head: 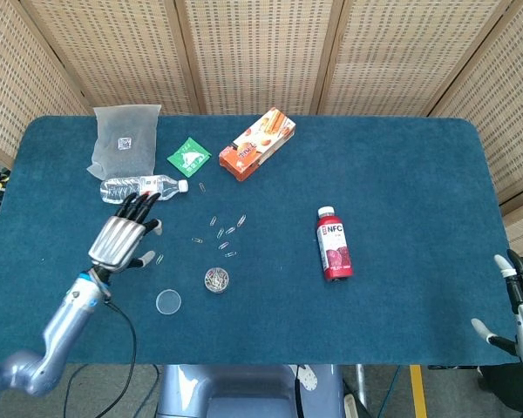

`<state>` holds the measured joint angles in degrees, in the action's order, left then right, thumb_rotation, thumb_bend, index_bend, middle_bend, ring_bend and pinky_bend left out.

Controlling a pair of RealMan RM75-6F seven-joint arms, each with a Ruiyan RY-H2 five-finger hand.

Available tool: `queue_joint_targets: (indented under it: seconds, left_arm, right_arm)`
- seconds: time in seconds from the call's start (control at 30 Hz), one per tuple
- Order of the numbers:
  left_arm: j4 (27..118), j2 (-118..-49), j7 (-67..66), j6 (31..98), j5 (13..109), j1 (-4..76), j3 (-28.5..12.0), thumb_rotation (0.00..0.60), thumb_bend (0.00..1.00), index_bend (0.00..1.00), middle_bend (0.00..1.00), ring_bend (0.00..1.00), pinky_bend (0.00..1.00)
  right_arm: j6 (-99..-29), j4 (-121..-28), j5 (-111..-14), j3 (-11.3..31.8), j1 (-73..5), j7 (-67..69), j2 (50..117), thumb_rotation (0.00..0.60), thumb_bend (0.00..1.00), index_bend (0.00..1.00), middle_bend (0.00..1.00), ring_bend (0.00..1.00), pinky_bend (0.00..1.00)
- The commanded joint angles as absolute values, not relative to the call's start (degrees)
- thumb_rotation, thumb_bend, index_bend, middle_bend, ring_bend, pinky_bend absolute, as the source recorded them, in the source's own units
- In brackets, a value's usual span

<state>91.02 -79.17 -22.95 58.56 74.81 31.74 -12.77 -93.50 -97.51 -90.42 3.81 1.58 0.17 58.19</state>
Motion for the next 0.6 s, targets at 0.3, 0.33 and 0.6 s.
queue_joint_targets:
  seconds: [0.3,0.33,0.6]
  left_arm:
    - [77.0,-92.6,-34.0,49.9,60.4,42.0,-13.8,0.600,0.38,0.47,0.00,0.00,0.00]
    - [76.3,-93.1,-34.5,49.6,59.7,42.4,-13.7,0.600,0.38,0.47,0.00,0.00,0.00]
    - [72.3,-96.1,-34.6,48.0,55.2,44.7,-12.9,0.600,0.38,0.47,0.00,0.00,0.00]
  right_arm:
    - [-91.6,-97.2,-88.6,4.2,0.9,0.1,58.1,0.600,0.00,0.00,0.00,0.00,0.00]
    - [-91.5,-97.2,-88.5,4.2,0.8,0.0,58.1,0.600,0.00,0.00,0.00,0.00,0.00]
    - [-90.7,-97.2,-87.6,4.4,0.5,0.0,58.3,0.600,0.00,0.00,0.00,0.00,0.00]
